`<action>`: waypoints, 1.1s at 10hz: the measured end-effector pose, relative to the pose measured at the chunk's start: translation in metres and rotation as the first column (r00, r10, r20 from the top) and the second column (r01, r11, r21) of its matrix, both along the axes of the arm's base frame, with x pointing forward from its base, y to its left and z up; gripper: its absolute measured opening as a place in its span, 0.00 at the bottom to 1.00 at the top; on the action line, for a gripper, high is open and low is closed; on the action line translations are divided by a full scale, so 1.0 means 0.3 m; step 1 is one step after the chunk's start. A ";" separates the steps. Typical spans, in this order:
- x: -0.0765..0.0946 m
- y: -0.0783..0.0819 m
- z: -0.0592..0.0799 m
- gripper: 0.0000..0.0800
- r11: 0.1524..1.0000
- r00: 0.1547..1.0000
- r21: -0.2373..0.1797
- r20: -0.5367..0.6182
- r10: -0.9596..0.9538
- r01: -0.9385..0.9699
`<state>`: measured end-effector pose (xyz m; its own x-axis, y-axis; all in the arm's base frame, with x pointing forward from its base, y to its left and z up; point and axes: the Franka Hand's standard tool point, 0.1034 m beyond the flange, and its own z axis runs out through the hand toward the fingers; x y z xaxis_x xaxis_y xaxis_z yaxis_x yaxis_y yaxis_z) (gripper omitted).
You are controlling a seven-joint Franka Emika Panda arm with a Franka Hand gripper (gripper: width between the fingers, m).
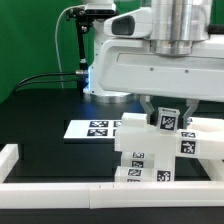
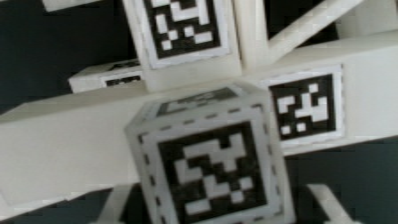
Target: Assemble chair
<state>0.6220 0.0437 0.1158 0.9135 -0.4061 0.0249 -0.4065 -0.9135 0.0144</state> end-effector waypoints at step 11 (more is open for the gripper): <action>0.006 -0.029 -0.035 0.01 0.714 0.716 0.127 0.036 -0.697 0.688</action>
Offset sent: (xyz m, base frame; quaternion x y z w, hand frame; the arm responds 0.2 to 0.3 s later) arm -0.0094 -0.0126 -0.0070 0.0673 0.0061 0.3881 0.9191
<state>0.6237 0.0352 0.1053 0.3718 -0.9283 0.0058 -0.9217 -0.3699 -0.1168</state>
